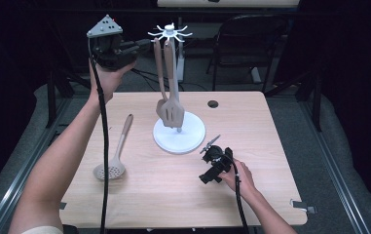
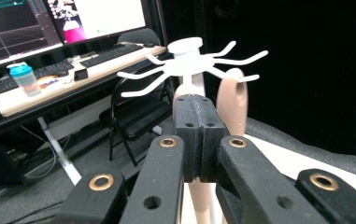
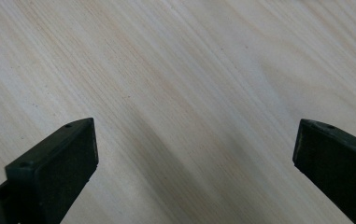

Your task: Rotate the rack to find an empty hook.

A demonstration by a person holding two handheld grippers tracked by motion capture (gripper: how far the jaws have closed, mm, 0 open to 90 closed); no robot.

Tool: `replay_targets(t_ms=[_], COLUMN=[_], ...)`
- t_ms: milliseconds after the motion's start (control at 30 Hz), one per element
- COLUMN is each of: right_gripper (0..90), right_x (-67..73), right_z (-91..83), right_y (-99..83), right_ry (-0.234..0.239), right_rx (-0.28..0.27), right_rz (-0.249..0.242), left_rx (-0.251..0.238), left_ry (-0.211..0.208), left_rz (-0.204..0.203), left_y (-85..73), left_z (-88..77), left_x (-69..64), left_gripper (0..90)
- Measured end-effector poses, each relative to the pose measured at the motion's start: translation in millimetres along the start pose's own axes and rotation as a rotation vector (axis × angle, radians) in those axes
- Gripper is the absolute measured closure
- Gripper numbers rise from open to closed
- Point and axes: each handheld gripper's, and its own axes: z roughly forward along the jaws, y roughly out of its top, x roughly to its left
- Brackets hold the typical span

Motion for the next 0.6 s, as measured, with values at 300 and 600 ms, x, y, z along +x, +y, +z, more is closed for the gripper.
replay_targets(t_ms=[300, 600], right_gripper=[0.0, 0.0], right_x=[0.0, -0.6], right_z=[0.1, -0.3], right_y=[0.0, -0.5], right_ry=[0.0, -0.001], right_rx=[0.003, 0.004], right_rz=[0.0, 0.001], left_rx=[0.023, 0.031], left_ry=[-0.002, 0.018], left_rz=[0.018, 0.006], left_y=[4.6, 4.4], left_z=[8.6, 14.1], left_x=[-2.8, 2.5], left_gripper=[89.8, 89.8])
